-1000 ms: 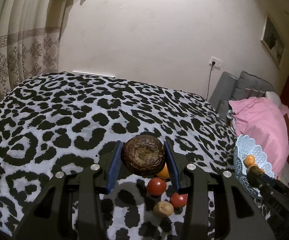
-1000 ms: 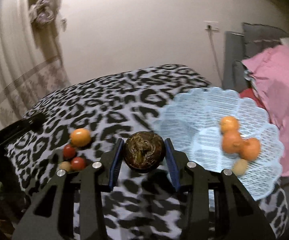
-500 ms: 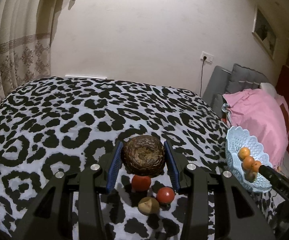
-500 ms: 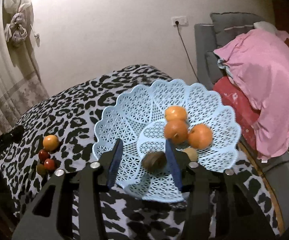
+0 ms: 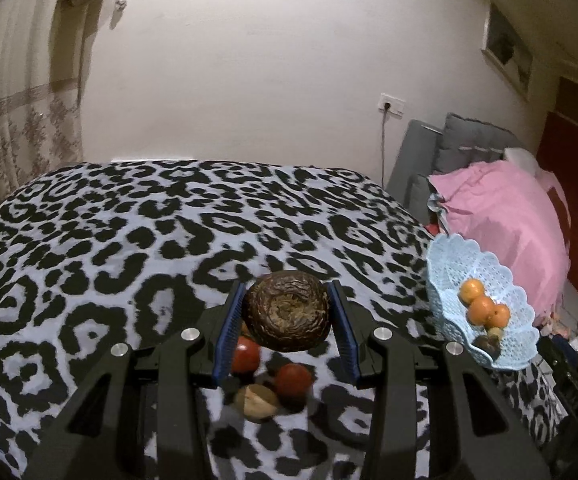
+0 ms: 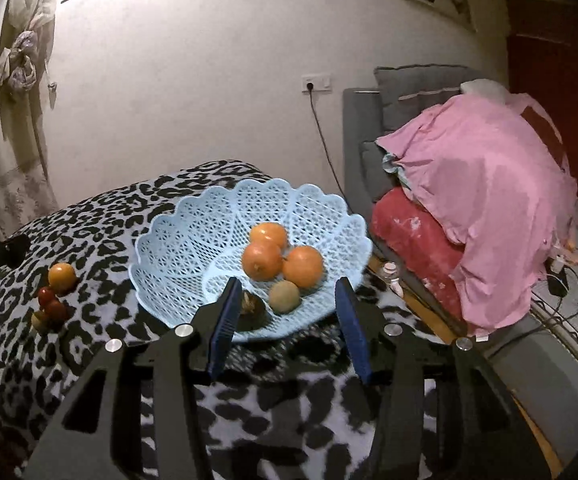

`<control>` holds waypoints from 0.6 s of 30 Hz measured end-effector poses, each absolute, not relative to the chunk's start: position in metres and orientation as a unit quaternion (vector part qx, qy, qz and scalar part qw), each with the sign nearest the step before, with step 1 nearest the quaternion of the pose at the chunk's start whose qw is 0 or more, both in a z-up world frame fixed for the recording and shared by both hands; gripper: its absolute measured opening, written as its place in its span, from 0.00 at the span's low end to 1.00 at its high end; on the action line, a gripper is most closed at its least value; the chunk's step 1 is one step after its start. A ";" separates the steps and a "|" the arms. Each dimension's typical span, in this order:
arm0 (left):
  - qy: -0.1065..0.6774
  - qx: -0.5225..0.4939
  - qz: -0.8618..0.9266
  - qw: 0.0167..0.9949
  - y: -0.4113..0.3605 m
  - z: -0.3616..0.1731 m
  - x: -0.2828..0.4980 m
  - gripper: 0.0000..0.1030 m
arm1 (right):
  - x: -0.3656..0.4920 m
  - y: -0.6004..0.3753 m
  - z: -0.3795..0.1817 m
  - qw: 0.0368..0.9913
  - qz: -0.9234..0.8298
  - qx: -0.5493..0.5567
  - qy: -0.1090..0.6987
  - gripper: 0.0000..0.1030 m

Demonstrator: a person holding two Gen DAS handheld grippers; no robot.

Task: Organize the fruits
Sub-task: 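Carry the dark brown fruit with the left tool into the basket and open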

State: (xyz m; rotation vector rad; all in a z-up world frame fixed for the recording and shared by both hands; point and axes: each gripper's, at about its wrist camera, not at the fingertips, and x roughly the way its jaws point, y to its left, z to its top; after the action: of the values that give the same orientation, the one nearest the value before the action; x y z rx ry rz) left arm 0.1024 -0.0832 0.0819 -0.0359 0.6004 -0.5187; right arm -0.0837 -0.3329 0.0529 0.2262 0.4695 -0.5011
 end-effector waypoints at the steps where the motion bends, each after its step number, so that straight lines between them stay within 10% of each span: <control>1: 0.293 -0.014 -0.259 0.920 -0.088 0.081 0.099 0.41 | -0.086 -0.334 0.051 0.935 -0.246 0.113 0.229 0.48; 18: 0.304 0.032 -0.333 0.892 -0.168 0.077 0.053 0.41 | -0.107 -0.342 0.041 0.939 -0.234 0.158 0.198 0.49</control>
State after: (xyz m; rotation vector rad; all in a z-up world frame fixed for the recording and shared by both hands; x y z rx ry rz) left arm 0.0528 -0.1684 0.0774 0.0659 0.6310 -0.6905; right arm -0.1068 -0.3420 0.0410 0.3216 0.4051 -0.4782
